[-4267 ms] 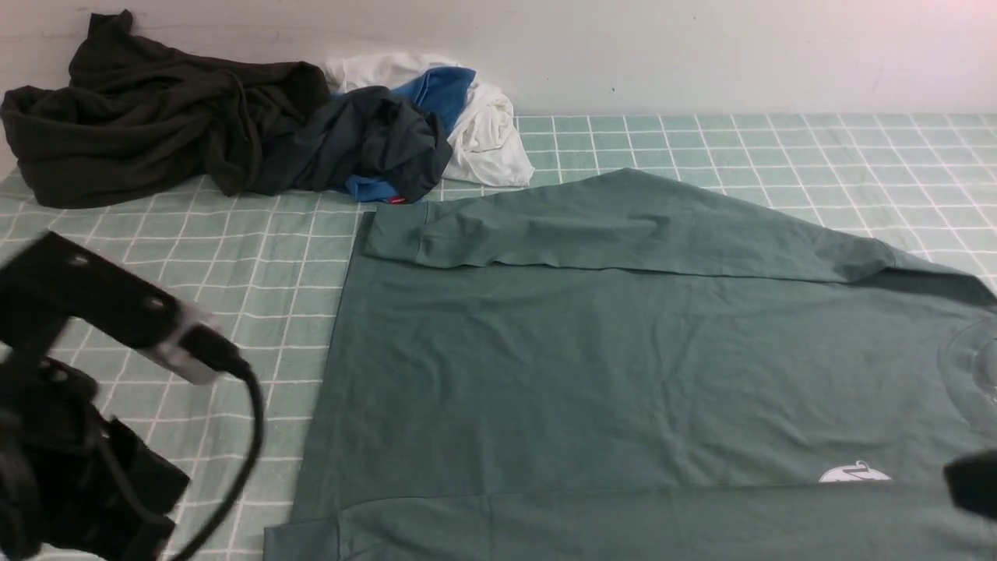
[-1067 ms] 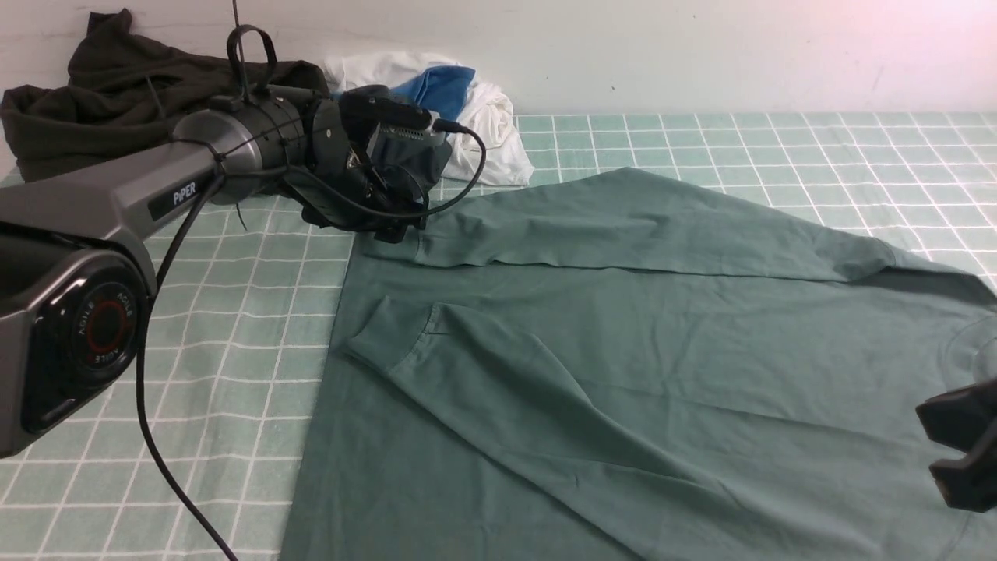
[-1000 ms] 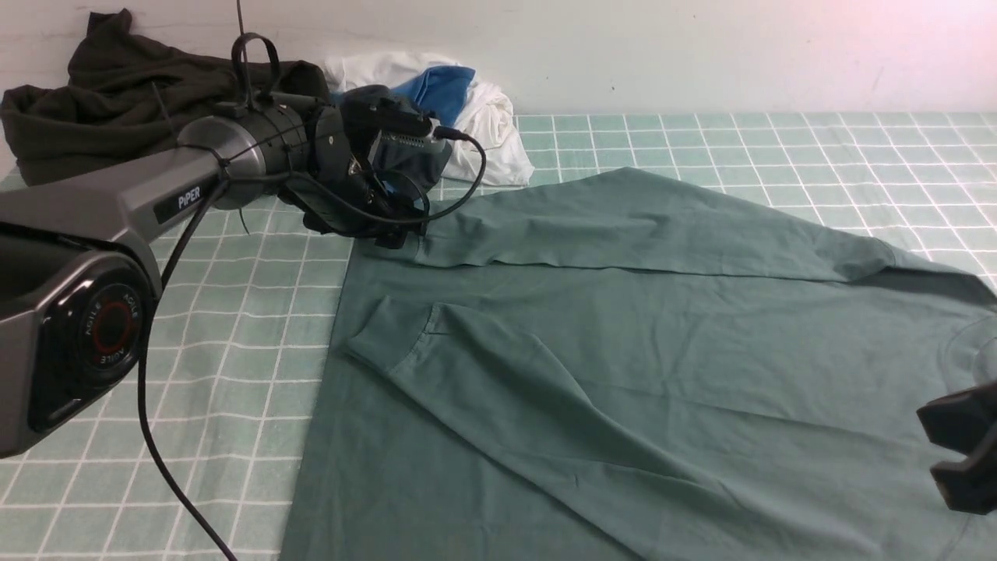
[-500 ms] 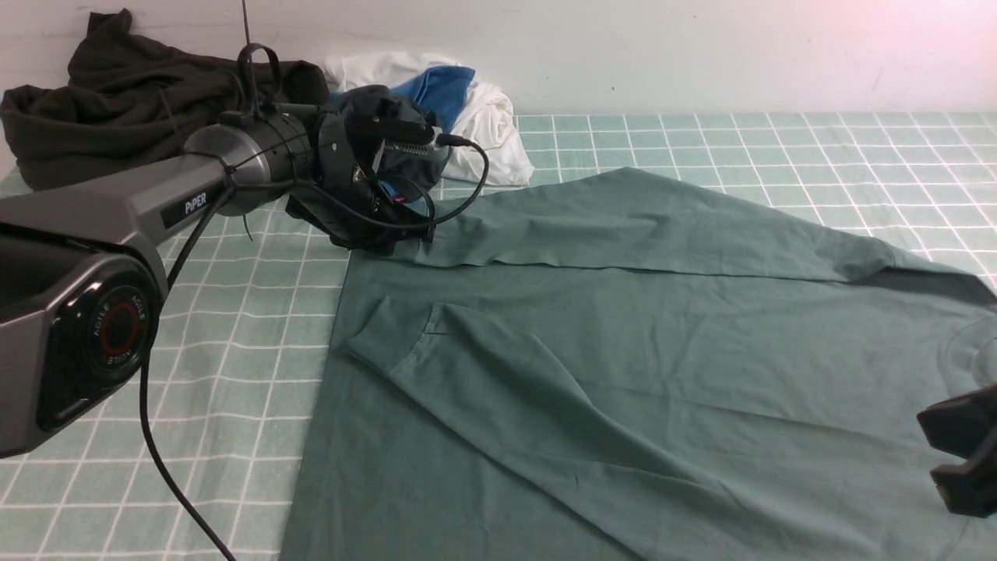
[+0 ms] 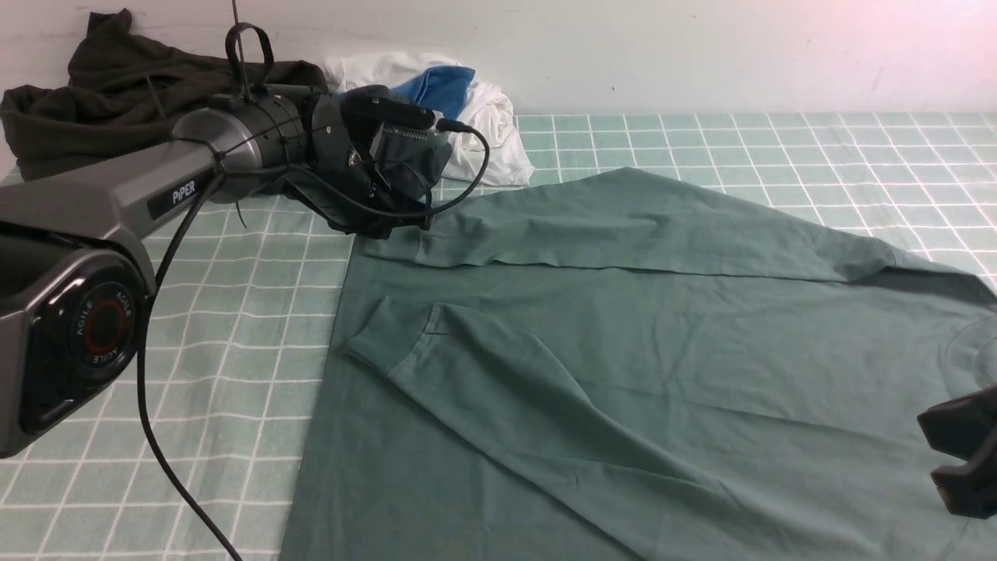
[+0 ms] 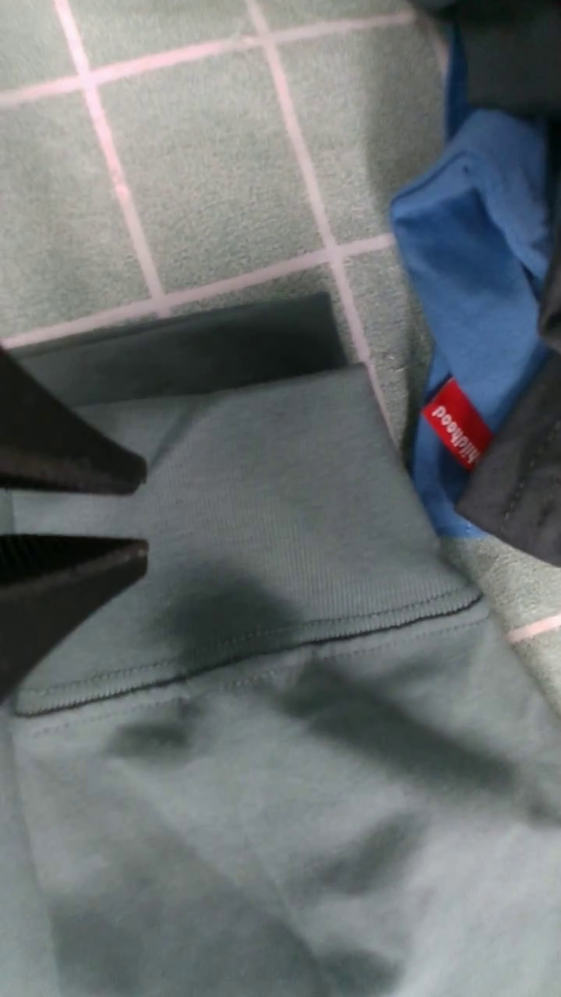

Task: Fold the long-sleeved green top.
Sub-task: Use the left arm to clamp the cuff farthest from it

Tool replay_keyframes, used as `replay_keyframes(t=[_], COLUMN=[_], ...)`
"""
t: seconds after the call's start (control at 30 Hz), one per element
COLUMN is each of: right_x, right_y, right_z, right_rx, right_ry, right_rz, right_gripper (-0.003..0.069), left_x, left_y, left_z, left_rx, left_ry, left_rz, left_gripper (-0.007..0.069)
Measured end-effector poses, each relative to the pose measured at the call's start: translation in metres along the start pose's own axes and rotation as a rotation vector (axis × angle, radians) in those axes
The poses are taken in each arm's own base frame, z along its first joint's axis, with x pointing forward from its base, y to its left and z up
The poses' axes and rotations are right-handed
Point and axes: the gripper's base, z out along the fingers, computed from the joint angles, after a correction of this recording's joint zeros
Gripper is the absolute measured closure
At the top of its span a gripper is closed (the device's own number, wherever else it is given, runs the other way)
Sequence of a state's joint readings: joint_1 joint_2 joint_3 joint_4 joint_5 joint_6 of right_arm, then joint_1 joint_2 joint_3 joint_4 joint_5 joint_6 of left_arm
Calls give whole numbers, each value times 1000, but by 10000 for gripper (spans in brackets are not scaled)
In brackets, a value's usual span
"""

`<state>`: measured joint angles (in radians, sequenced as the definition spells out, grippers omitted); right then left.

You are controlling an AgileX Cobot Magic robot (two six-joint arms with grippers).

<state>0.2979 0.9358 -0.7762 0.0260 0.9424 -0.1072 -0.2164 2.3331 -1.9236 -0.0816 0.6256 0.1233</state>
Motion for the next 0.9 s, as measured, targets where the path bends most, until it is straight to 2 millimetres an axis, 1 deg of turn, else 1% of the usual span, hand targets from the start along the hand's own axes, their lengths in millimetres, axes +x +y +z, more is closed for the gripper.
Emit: replay_keyframes(t=[0.03, 0.1, 0.13, 0.2, 0.23, 0.27, 0.3, 0.33, 0.43, 0.57, 0.67, 0.83, 0.87, 0.9], right_x=[0, 0, 0, 0, 0, 0, 0, 0, 0, 0, 0, 0, 0, 0], right_y=[0, 0, 0, 0, 0, 0, 0, 0, 0, 0, 0, 0, 0, 0], right_z=[0, 0, 0, 0, 0, 0, 0, 0, 0, 0, 0, 0, 0, 0], right_rx=[0, 0, 0, 0, 0, 0, 0, 0, 0, 0, 0, 0, 0, 0], right_ry=[0, 3, 4, 4, 4, 4, 4, 4, 4, 4, 4, 4, 4, 4], right_rz=[0, 1, 1, 1, 1, 1, 1, 1, 1, 1, 1, 0, 0, 0], right_gripper=[673, 673, 673, 673, 673, 673, 673, 673, 673, 673, 673, 673, 673, 673], left_x=[0, 3, 3, 1, 1, 1, 1, 1, 2, 7, 7, 7, 7, 6], left_y=[0, 0, 0, 1, 1, 1, 1, 1, 1, 1, 1, 0, 0, 1], left_z=[0, 6, 6, 7, 7, 7, 7, 7, 10, 18, 18, 18, 18, 17], left_rx=[0, -2, -2, -4, -4, -5, -5, -6, -7, -7, -7, -5, -5, -6], left_ry=[1, 3, 1, -14, -15, -20, -22, -24, -25, -7, -7, -7, -7, -7], left_rz=[0, 1, 1, 2, 2, 2, 2, 3, 2, 0, 0, 0, 0, 2], left_gripper=[522, 420, 385, 292, 292, 236, 205, 185, 165, 169, 200, 377, 384, 442])
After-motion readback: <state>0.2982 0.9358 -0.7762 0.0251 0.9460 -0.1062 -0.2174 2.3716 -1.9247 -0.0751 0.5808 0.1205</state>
